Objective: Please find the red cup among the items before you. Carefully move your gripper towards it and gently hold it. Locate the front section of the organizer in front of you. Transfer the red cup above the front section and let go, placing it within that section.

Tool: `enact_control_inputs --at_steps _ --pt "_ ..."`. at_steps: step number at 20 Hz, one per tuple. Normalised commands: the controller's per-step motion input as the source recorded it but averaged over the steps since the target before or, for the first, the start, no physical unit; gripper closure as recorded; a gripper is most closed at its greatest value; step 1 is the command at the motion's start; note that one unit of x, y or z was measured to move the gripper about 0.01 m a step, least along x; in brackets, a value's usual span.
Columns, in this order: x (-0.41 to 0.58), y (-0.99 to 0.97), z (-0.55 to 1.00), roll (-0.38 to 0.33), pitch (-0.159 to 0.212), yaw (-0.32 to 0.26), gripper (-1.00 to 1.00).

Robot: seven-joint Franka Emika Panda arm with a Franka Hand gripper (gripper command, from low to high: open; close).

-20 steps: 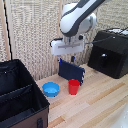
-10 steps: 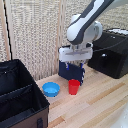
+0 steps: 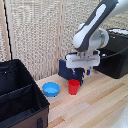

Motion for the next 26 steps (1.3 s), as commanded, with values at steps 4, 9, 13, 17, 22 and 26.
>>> enact_control_inputs --at_steps 4,9,13,17,22,26 --pt "-0.191 0.0 -0.47 0.0 -0.039 0.0 -1.0" --pt "-0.003 0.08 -0.41 -0.047 -0.093 0.0 -1.0" --pt "0.0 0.08 -0.25 -0.044 -0.073 0.006 -1.0" --pt "0.0 0.0 -0.15 -0.003 -0.003 0.0 1.0" --pt "0.0 0.0 -0.11 -0.017 -0.015 0.0 1.0" --pt "0.031 0.0 -0.01 -0.002 -0.124 -0.014 1.0"
